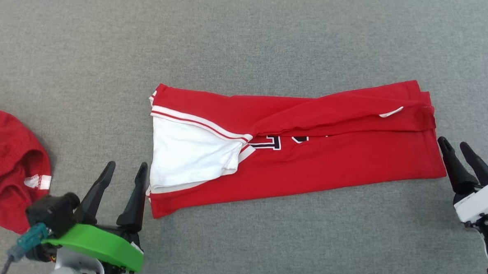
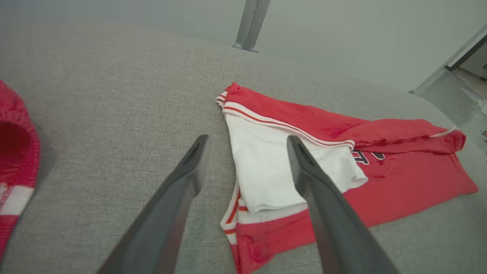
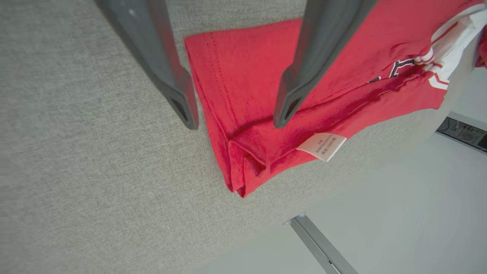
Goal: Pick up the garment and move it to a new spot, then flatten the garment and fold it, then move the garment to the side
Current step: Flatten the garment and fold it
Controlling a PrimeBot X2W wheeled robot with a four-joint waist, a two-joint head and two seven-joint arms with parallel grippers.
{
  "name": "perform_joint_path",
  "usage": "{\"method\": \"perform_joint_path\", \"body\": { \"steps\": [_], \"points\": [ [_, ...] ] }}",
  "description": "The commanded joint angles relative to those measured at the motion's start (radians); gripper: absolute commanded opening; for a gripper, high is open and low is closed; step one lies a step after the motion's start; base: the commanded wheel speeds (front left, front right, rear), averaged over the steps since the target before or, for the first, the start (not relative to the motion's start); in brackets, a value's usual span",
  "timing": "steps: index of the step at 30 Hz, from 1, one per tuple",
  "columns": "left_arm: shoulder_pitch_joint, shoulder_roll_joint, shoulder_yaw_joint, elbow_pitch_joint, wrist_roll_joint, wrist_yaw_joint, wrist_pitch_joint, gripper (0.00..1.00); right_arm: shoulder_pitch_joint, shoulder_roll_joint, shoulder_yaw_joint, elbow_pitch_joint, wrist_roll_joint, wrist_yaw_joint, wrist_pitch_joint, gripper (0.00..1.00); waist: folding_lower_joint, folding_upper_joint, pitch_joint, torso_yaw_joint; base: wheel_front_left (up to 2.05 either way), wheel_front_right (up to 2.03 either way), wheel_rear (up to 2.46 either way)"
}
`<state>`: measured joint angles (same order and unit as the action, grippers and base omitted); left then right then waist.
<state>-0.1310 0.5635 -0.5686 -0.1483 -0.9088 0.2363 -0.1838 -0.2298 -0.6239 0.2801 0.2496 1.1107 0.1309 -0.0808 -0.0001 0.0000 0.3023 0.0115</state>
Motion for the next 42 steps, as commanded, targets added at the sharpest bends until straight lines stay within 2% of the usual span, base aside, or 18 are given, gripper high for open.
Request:
{"method": "perform_joint_path", "body": {
  "steps": [1, 5, 9, 15, 20, 24, 31, 37, 42],
  "points": [
    [0.024, -0.018, 0.001, 0.021, 0.035, 0.025, -0.029, 1.0, 0.017, 0.011, 0.005, 0.009, -0.015, 0.0, -0.031, 1.0, 0.0001, 0.0, -0.027, -0.005, 0.0, 0.0, 0.0],
    [0.054, -0.086, 0.012, 0.067, 0.129, 0.076, -0.075, 1.0, 0.037, 0.046, 0.015, 0.042, -0.054, 0.0, -0.11, 1.0, 0.0001, 0.0, -0.058, 0.009, 0.0, 0.0, 0.0],
    [0.09, -0.181, 0.069, 0.073, 0.283, 0.088, -0.081, 1.0, 0.055, 0.081, 0.02, 0.081, -0.09, 0.0, -0.154, 1.0, 0.0001, 0.0, -0.096, 0.031, 0.0, 0.0, 0.0],
    [0.182, -0.315, 0.165, 0.079, 0.499, 0.026, -0.081, 1.0, 0.076, 0.124, 0.019, 0.122, -0.109, 0.0, -0.177, 1.0, 0.0001, 0.0, -0.148, 0.064, 0.0, 0.0, 0.0],
    [0.238, -0.405, 0.219, 0.093, 0.6, -0.032, -0.081, 1.0, 0.077, 0.147, -0.008, 0.173, -0.144, 0.0, -0.184, 1.0, 0.0001, 0.0, -0.176, 0.098, 0.0, 0.0, 0.0],
    [0.258, -0.447, 0.25, 0.112, 0.651, -0.079, -0.082, 1.0, 0.057, 0.171, -0.052, 0.248, -0.166, 0.0, -0.184, 1.0, 0.0001, 0.0, -0.191, 0.123, 0.0, 0.0, 0.0],
    [0.27, -0.487, 0.284, 0.123, 0.71, -0.131, -0.081, 1.0, -0.051, 0.198, -0.108, 0.41, -0.216, 0.0, -0.141, 1.0, 0.0001, 0.0, -0.185, 0.148, 0.0, 0.0, 0.0],
    [0.241, -0.505, 0.29, 0.124, 0.74, -0.157, -0.081, 1.0, -0.174, 0.19, -0.139, 0.54, -0.263, 0.0, -0.047, 1.0, 0.0001, 0.0, -0.143, 0.167, 0.0, 0.0, 0.0],
    [0.223, -0.511, 0.281, 0.13, 0.752, -0.166, -0.081, 1.0, -0.247, 0.185, -0.152, 0.645, -0.279, 0.0, 0.082, 1.0, 0.0001, 0.0, -0.117, 0.188, 0.0, 0.0, 0.0]
  ]
}}
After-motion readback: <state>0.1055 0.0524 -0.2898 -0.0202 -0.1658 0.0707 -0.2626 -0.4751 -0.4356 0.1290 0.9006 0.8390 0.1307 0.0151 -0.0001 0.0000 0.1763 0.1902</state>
